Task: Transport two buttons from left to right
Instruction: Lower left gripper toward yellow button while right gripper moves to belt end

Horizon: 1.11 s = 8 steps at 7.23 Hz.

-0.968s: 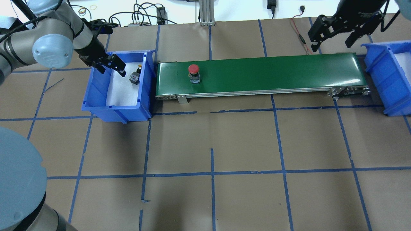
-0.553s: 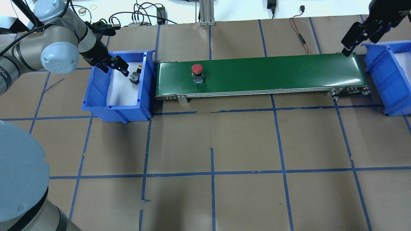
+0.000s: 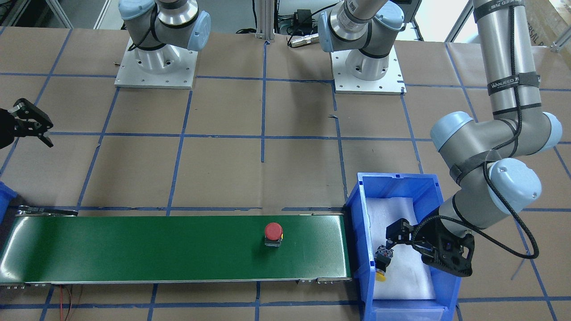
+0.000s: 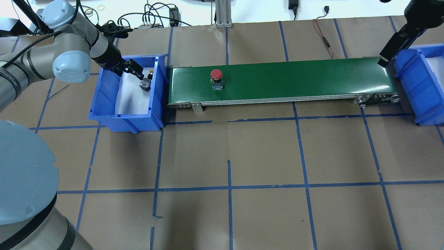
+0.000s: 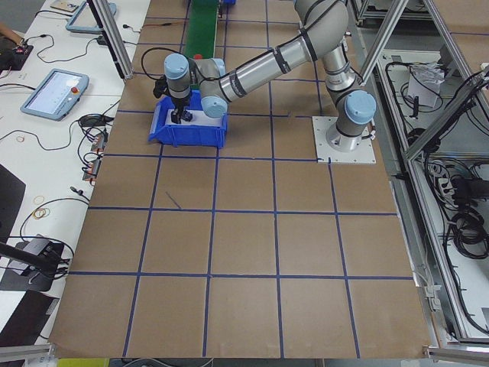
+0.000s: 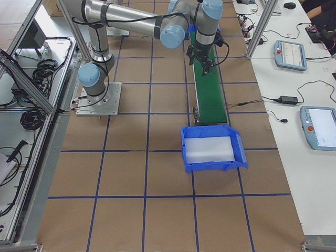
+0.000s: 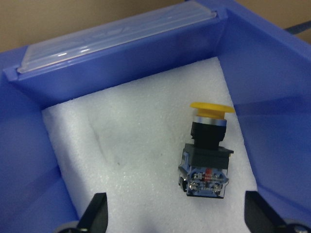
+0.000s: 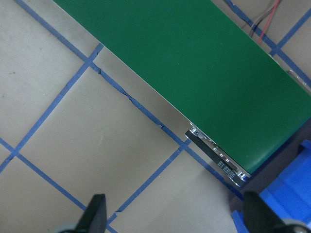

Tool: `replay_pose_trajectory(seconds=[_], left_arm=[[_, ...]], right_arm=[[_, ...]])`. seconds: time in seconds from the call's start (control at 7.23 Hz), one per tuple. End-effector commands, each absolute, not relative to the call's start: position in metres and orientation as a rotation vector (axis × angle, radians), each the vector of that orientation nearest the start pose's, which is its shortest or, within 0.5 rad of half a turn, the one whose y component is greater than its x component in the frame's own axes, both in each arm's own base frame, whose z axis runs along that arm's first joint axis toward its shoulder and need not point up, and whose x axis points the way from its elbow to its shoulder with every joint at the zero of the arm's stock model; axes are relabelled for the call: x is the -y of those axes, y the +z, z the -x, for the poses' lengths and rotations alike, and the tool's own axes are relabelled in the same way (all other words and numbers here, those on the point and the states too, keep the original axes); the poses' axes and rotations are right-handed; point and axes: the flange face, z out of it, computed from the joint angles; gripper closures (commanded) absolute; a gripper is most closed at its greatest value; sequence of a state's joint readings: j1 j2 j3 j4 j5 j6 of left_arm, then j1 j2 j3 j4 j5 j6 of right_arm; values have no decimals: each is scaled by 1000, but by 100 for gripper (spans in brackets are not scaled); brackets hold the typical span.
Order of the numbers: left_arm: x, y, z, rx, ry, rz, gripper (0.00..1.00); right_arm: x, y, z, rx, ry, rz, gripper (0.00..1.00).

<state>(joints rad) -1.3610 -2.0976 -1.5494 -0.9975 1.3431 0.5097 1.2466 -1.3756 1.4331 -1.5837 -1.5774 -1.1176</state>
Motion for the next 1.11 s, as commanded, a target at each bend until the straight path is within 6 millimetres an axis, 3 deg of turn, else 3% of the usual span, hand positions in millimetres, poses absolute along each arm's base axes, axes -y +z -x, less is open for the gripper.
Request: replay_pose_trajectory(seconds=[0.0, 0.28, 0.41, 0.55, 0.69, 0.97], left_arm=[[685, 248, 16, -3287, -267, -494, 5], [687, 244, 21, -3282, -278, -505, 4], [687, 244, 25, -3284, -274, -493, 4], [688, 245, 28, -3285, -276, -486, 4], [689, 248, 32, -3279, -283, -496, 4], [690, 245, 33, -3281, -276, -498, 4]], right_arm=[[585, 436, 62, -2690, 64, 1524, 0], [591, 436, 65, -2665, 13, 1653, 0], [592, 425, 66, -2664, 36, 1667, 0], [591, 407, 66, -2603, 38, 1747, 0], [591, 373, 66, -2550, 94, 1739, 0], [604, 334, 67, -2544, 54, 1748, 0]])
